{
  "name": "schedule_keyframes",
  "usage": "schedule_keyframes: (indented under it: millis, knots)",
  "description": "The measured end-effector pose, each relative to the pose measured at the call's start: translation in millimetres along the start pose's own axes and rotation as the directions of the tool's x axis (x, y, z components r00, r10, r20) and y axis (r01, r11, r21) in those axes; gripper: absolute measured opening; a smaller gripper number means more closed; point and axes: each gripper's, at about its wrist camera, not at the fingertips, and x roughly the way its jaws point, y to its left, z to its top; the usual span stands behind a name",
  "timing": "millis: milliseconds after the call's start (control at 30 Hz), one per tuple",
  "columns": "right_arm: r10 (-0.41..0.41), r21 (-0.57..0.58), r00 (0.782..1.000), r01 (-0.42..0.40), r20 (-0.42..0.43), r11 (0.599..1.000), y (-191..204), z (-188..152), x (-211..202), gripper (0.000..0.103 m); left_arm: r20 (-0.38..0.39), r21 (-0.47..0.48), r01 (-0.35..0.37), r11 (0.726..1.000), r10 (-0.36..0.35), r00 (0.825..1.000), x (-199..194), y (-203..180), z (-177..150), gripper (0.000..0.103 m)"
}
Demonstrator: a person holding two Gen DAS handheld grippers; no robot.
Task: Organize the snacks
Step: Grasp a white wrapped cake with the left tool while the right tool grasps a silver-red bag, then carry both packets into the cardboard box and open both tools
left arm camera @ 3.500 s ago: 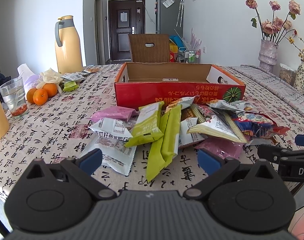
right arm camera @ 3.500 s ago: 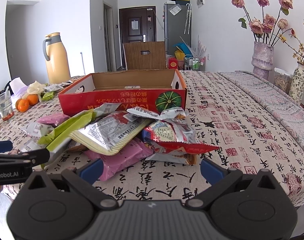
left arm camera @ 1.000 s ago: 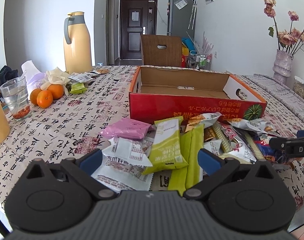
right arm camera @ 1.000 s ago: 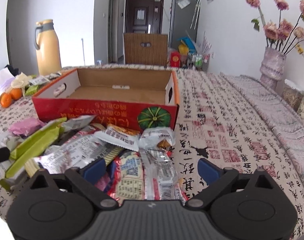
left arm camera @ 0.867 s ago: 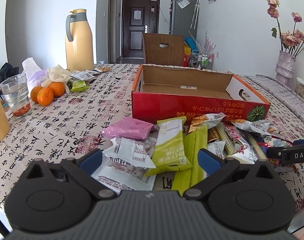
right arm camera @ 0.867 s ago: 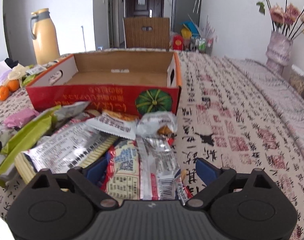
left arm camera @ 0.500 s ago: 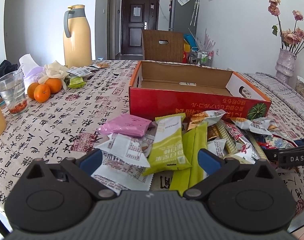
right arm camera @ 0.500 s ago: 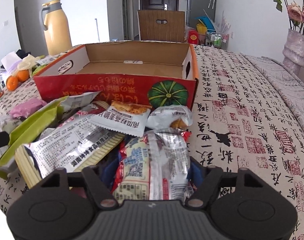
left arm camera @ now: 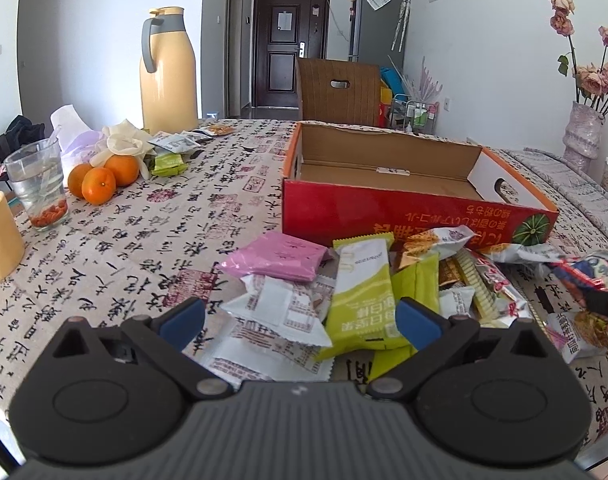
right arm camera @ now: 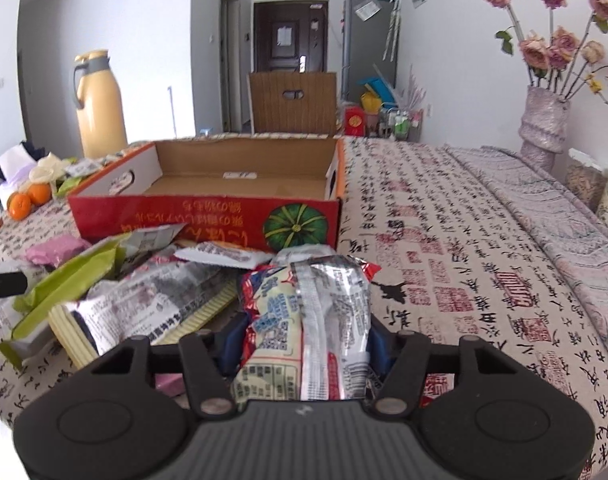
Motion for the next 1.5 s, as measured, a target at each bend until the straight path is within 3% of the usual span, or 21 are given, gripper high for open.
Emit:
schedule_keyframes:
  millis: [333, 467, 533, 567, 667, 1133, 1500]
  knots:
    - [-0.035, 0.049, 0.999, 0.033, 0.04, 0.998, -0.5, 0.4, -5.8, 0.059, -0.021, 0.065, -0.047, 0.997, 0.048, 0.999, 17.6, 10.6, 13.3, 0.102]
    - [-0.035, 0.05, 0.998, 0.033, 0.043, 0.998, 2.1, -0.3, -6.8, 0.059, -0.046, 0.111, -0.048, 0.993, 0.054, 0.997, 29.2, 4.6, 16.6, 0.089]
    - [-0.038, 0.053, 0.998, 0.036, 0.044, 0.998, 1.4, -1.1, -7.5, 0.059, -0.076, 0.115, -0.034, 0.993, 0.042, 0.996, 36.5, 4.3, 17.7, 0.077]
    - [-0.039, 0.055, 0.998, 0.036, 0.043, 0.998, 0.5, -1.3, -7.6, 0.059, -0.09, 0.114, -0.025, 0.993, 0.035, 0.995, 39.1, 4.3, 17.8, 0.067]
    - [-0.041, 0.058, 0.998, 0.038, 0.043, 0.998, -1.2, -2.2, -8.5, 0.059, -0.119, 0.104, -0.016, 0.994, 0.028, 0.993, 45.4, 5.6, 15.6, 0.054]
    - [-0.039, 0.075, 0.997, 0.034, 0.06, 0.997, -6.5, -3.4, -16.2, 0.059, -0.089, 0.064, -0.006, 0.998, 0.011, 0.996, 21.6, 13.2, 7.0, 0.05]
    - [-0.034, 0.064, 0.994, 0.028, 0.107, 0.998, -4.9, 6.2, -23.8, 0.059, 0.042, 0.051, 0.008, 0.999, -0.011, 0.999, -19.8, 10.9, 29.6, 0.05]
